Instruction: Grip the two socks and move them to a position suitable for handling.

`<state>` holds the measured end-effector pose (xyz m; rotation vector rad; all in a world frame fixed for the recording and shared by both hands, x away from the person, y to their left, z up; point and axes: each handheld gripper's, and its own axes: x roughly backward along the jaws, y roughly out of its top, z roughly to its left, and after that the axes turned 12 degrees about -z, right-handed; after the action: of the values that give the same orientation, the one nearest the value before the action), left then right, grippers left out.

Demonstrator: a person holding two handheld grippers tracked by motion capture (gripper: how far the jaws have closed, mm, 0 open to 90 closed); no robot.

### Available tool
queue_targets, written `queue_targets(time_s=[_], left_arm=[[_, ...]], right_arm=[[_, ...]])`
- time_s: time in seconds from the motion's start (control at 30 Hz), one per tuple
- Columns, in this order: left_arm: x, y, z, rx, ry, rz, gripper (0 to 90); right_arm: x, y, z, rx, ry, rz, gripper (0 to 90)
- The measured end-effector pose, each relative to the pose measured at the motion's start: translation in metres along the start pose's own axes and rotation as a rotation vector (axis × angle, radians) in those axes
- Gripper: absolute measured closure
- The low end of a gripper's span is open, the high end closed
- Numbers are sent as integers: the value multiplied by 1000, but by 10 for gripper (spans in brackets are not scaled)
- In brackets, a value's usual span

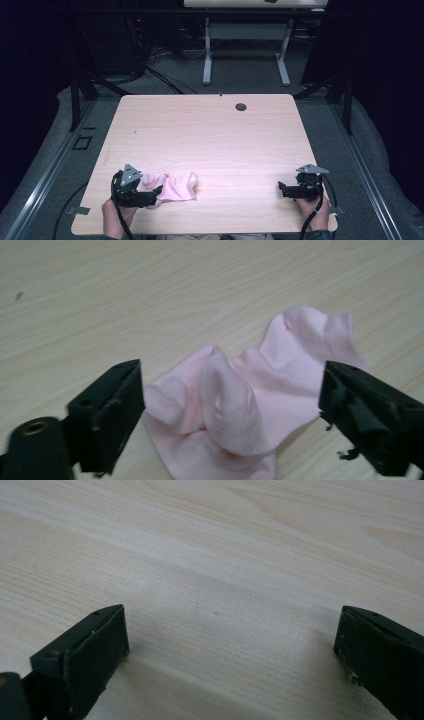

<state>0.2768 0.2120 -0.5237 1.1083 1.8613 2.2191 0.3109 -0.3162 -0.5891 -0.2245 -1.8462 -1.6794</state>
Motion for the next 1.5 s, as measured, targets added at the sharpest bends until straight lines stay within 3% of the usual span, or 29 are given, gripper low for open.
queue_targets(time_s=[0.17, 0.33, 0.37, 0.57, 0.77, 1.0, 1.1, 1.33, 1.5], left_arm=[[-11, -8, -9, -10, 1, 52, 322], [-24, -13, -14, -33, 37, 100, 480], [-26, -13, -14, -40, 36, 112, 545], [-29, -15, -17, -54, 41, 96, 810], [-25, -9, -23, -76, 21, 70, 838], [-28, 6, -35, -66, -70, 36, 841], [-38, 10, -45, -76, -114, 47, 841], [-68, 14, -69, -55, -199, 67, 833], [-87, 17, -85, -62, -230, 75, 799]], right_arm=[[0, 0, 0, 0, -1, -1, 3], [0, 0, 0, -3, -3, -4, 7], [0, 0, 0, 0, 0, 0, 7], [0, 0, -1, 0, 1, -1, 8], [0, 0, -1, 0, 1, -4, 10], [0, 0, -1, 0, 0, -5, 13], [0, 0, -1, 0, 0, -6, 13], [1, 0, 0, 8, 10, -14, 54], [2, 0, 1, 16, -1, -20, 53]])
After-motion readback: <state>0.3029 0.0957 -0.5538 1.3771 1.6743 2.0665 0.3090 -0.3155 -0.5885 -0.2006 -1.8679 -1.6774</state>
